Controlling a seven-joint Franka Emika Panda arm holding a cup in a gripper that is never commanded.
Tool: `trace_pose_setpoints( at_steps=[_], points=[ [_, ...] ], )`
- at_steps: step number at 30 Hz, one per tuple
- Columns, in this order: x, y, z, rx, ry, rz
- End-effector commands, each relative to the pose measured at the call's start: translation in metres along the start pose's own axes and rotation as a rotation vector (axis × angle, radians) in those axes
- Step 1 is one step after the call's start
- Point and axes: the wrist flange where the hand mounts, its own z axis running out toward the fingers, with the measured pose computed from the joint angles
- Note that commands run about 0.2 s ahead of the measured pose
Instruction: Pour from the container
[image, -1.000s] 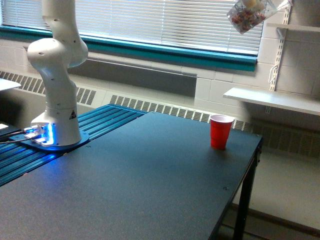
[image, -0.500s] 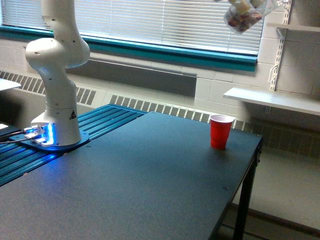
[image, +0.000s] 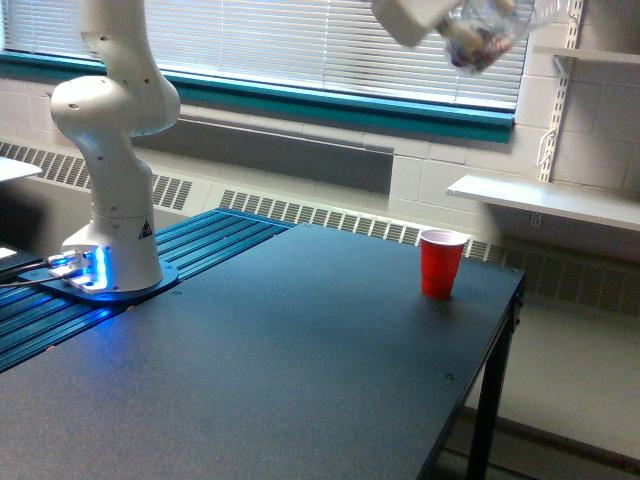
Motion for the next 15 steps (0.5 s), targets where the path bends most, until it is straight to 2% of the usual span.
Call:
trace_pose_setpoints(
  at_steps=[1, 3, 15],
  points=[
    [-0.077, 0.013, 0.033, -0.01, -0.136, 0.027],
    [-0.09, 0.018, 0.038, -0.011, -0.158, 0.055],
    [-0.169, 0.05, 0.062, -0.075, -0.237, 0.014]
  ],
)
